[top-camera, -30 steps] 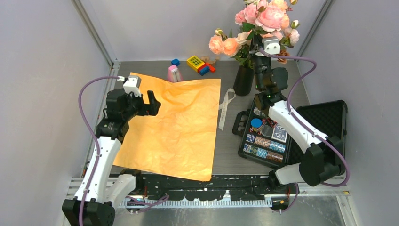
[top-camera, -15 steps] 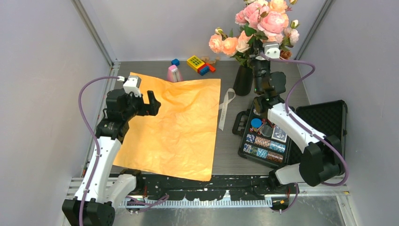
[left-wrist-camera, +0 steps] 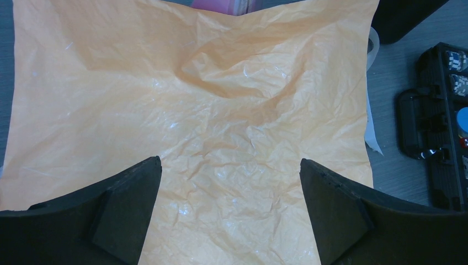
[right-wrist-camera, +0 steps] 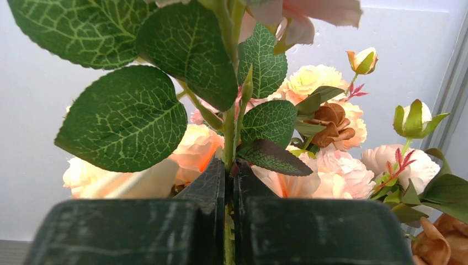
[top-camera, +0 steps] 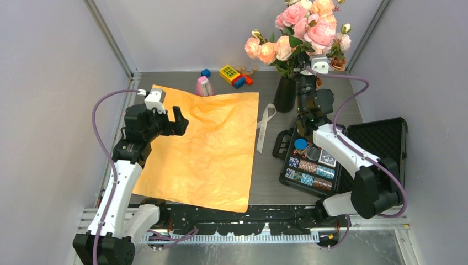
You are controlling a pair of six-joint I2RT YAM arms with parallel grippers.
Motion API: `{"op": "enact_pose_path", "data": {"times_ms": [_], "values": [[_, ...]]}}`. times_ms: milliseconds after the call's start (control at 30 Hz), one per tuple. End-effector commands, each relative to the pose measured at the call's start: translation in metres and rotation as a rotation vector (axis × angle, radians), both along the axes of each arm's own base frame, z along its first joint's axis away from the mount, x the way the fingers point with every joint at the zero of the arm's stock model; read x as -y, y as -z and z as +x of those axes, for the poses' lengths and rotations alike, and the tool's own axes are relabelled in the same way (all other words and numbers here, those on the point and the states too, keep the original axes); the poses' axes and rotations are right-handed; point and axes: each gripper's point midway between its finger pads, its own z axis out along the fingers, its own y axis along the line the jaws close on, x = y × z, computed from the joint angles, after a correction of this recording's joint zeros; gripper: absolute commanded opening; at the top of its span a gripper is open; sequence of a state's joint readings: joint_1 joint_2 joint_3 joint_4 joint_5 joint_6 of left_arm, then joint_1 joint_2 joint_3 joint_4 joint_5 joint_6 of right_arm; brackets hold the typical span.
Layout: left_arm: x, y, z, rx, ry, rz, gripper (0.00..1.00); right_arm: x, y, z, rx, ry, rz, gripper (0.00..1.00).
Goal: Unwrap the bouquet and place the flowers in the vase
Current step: Insert the fake flower into the vase.
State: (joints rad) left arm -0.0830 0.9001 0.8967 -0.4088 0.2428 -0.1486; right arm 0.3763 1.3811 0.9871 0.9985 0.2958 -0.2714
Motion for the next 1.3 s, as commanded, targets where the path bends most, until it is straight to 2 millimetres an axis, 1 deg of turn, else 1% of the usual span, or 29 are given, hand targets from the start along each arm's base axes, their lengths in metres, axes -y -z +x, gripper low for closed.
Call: {"op": "enact_pose_path", "data": {"times_ms": [0,133,300,433,533,800,967,1167,1267], "values": [[0.0,-0.014,0.003,0.06,0.001,-0.006,1.0,0.004,0.052,0.017,-0.149,0.034,0.005,0.0],[0.0,-0.014,0.002,0.062,0.0,-0.006,1.0,0.004,0.064,0.019,-0.177,0.041,-0.007,0.0],[-0.001,-0.014,0.002,0.062,0.0,-0.005,1.0,0.008,0.075,0.02,-0.202,0.069,-0.028,0.0],[-0.001,-0.014,0.001,0.063,-0.001,-0.005,1.0,0.012,0.08,0.02,-0.216,0.094,-0.05,0.0],[-0.001,-0.015,0.001,0.066,-0.003,-0.005,1.0,0.014,0.079,0.017,-0.214,0.099,-0.055,0.0],[-0.001,-0.015,0.0,0.07,-0.003,-0.005,1.0,0.016,0.069,0.005,-0.196,0.088,-0.047,0.0],[-0.002,-0.016,0.0,0.073,-0.004,-0.004,1.0,0.019,0.058,-0.001,-0.176,0.086,-0.028,0.0],[-0.002,-0.016,-0.001,0.073,-0.005,-0.006,1.0,0.027,0.036,-0.008,-0.137,0.114,-0.007,0.0],[-0.002,-0.017,-0.001,0.076,-0.006,-0.006,1.0,0.032,0.019,-0.012,-0.091,0.142,-0.007,0.0]]}}
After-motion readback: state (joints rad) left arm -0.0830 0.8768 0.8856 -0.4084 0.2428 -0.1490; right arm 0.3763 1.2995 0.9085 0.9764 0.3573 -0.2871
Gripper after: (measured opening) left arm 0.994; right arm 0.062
